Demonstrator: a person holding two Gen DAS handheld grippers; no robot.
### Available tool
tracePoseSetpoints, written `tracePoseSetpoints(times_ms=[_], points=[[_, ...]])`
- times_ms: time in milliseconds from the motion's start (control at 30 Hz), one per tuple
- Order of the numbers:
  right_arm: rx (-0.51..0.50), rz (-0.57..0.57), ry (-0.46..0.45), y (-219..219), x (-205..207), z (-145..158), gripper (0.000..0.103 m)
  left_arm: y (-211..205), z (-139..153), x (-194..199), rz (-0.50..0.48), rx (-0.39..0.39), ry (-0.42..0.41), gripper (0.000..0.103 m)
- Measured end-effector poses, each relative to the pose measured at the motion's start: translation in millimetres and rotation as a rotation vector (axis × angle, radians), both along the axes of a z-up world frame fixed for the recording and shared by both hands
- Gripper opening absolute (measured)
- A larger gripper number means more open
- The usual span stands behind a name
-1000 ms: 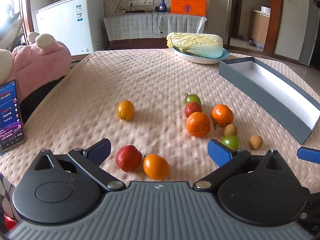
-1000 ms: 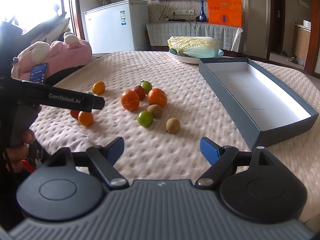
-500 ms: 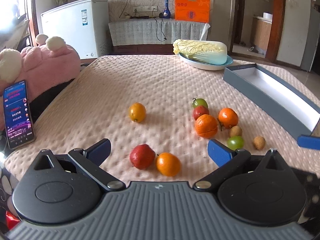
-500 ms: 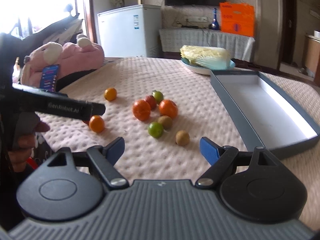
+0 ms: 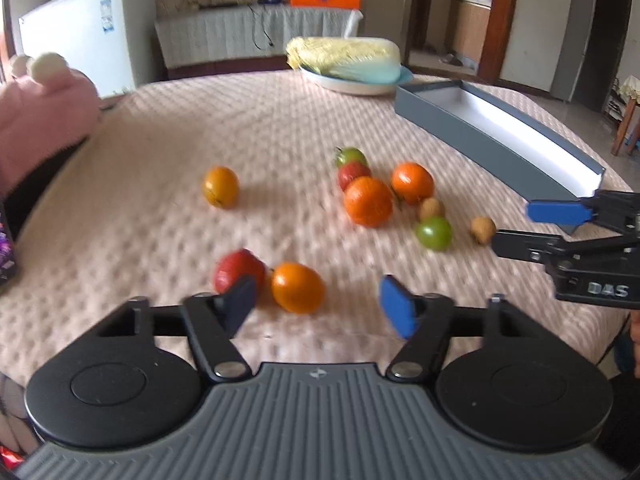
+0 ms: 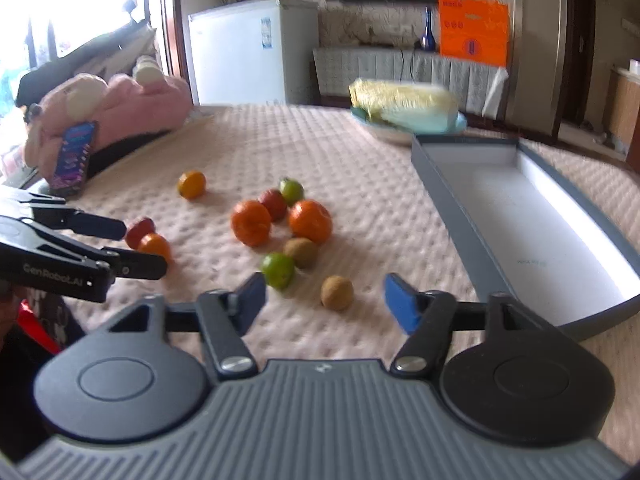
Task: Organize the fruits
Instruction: 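Close the right gripper on a small brown fruit while the left gripper grasps an orange, then carry the brown fruit into the grey box and open the right gripper while the left lifts the orange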
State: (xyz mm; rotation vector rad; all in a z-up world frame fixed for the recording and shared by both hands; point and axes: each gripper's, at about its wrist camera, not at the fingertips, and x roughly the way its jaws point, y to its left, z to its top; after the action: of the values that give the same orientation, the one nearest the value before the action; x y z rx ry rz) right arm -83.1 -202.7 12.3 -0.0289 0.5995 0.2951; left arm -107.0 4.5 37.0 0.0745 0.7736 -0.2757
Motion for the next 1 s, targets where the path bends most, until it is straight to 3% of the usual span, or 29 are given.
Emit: tracePoseSetpoints(times_ms=[200, 333, 433, 767, 900, 1000], points=[[-0.049, 0.002, 0.028, 4, 11, -7, 0.052, -14, -5, 0, -0.026, 0.064, -0.041, 0.064], [-0.059, -0.005, 0.045, 4, 21, -11, 0.047, -13, -5, 5, -0.007, 0.053, -0.038, 0.064], [-0.081, 0.003, 0.078, 8, 29, -18, 0.033, -12, -6, 8, 0.003, 0.057, -0.035, 0.064], [-0.066, -0.003, 0.081, 8, 28, -18, 0.024, -14, -14, 17, 0.017, 0.062, 0.009, 0.064], [-0.042, -0.005, 0.06, 3, 22, -13, 0.024, -15, -19, 21, 0.012, 0.055, 0.028, 0.046], [0.006, -0.025, -0.026, -4, 11, 2, 0.024, -14, -19, 22, 0.012, 0.042, 0.027, 0.035]])
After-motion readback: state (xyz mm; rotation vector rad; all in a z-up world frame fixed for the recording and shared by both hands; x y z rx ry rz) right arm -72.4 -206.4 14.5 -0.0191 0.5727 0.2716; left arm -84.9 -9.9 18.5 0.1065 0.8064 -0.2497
